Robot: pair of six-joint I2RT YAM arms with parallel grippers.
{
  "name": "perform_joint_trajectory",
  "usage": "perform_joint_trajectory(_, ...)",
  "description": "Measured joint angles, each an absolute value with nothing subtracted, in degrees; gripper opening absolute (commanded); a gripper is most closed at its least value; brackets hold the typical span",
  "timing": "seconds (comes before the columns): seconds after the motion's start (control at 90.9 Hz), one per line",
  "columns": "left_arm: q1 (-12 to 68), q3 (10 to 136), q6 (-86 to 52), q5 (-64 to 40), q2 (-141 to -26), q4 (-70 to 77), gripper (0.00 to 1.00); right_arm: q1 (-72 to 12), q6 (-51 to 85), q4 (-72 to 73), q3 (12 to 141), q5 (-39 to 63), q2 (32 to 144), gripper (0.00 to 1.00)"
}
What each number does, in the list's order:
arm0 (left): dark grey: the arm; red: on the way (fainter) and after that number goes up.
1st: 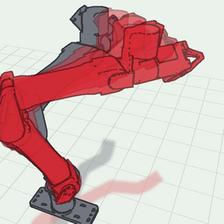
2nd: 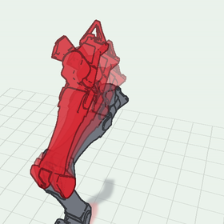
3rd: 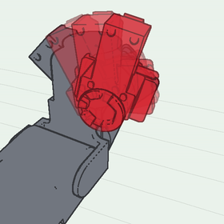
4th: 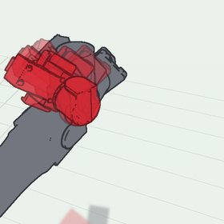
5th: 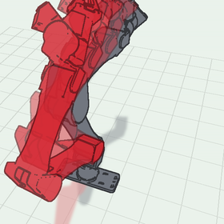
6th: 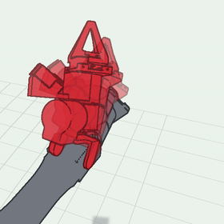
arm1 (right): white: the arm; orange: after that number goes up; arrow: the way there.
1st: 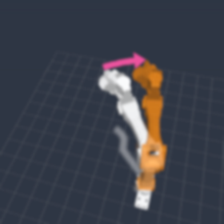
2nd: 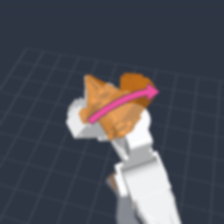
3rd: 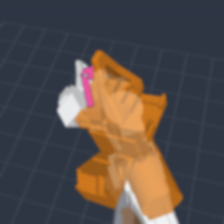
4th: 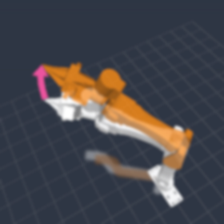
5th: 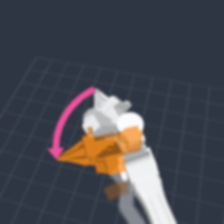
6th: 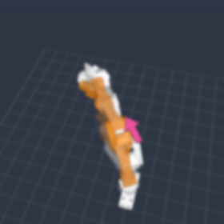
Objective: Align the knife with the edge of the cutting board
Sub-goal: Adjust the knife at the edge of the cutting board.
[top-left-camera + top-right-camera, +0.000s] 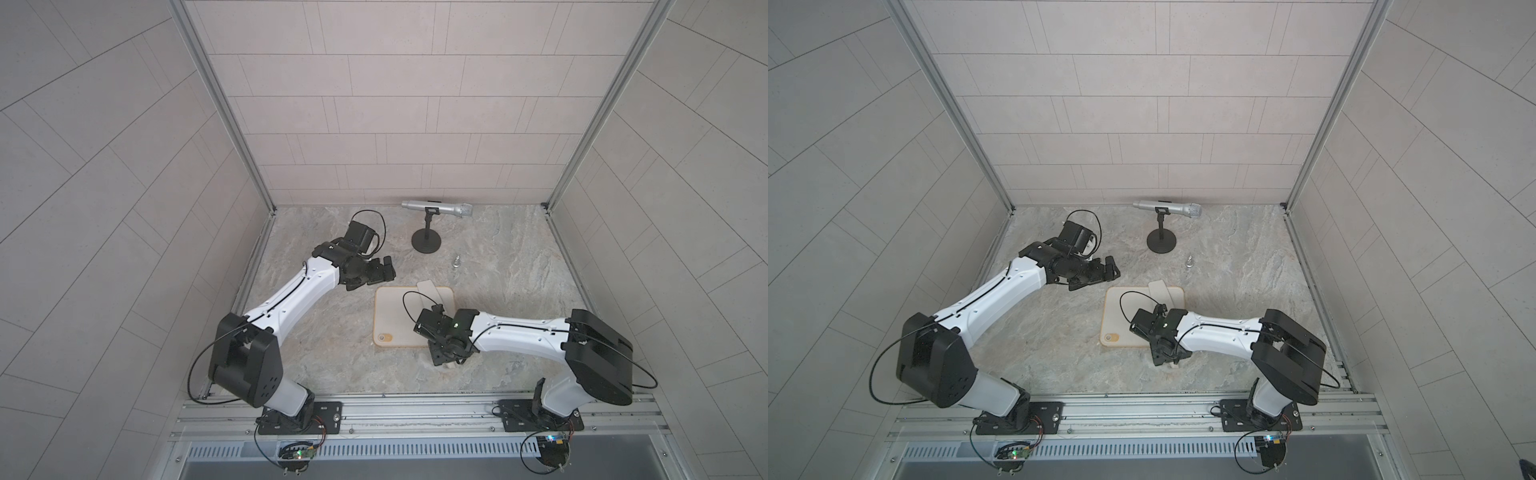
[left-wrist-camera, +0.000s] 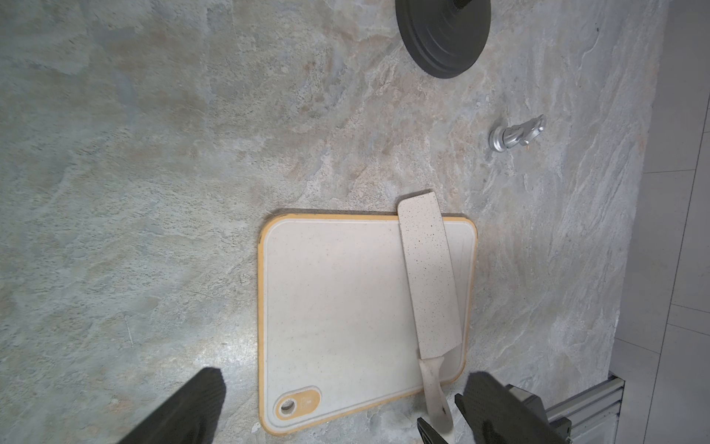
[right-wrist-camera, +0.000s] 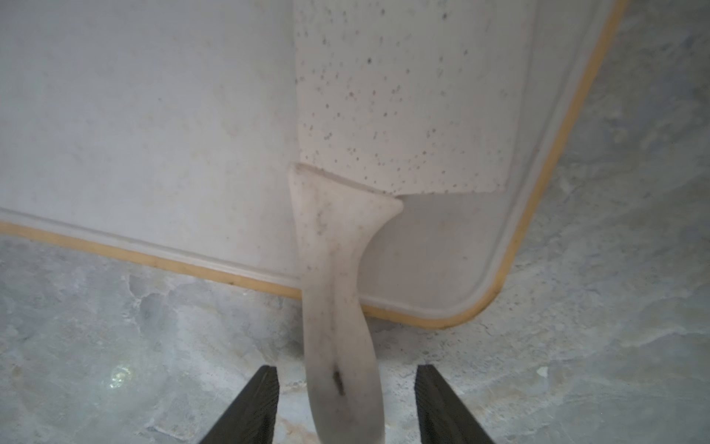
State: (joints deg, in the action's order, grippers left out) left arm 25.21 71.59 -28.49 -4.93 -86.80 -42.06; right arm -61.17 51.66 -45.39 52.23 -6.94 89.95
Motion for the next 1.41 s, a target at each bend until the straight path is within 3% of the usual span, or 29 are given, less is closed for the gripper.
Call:
perform_joint_trajectory(0.539, 25.3, 71.6, -28.4, -4.8, -87.5, -42.1, 1.00, -63.3, 53.8, -43.9, 50.7, -6.6, 90.2, 0.26)
perform_joint_trajectory(1.013, 25.5, 71.6, -27.8, -3.4, -87.9, -42.5, 1.00, -66.2, 57.6, -44.2, 50.5, -7.9, 88.6, 0.21)
perform_joint_trajectory(1.409, 25.9, 71.6, -27.4, -2.7, -88.2, -42.9, 1.00, -68.2, 60.8, -44.0, 49.1, -8.0, 88.1, 0.24)
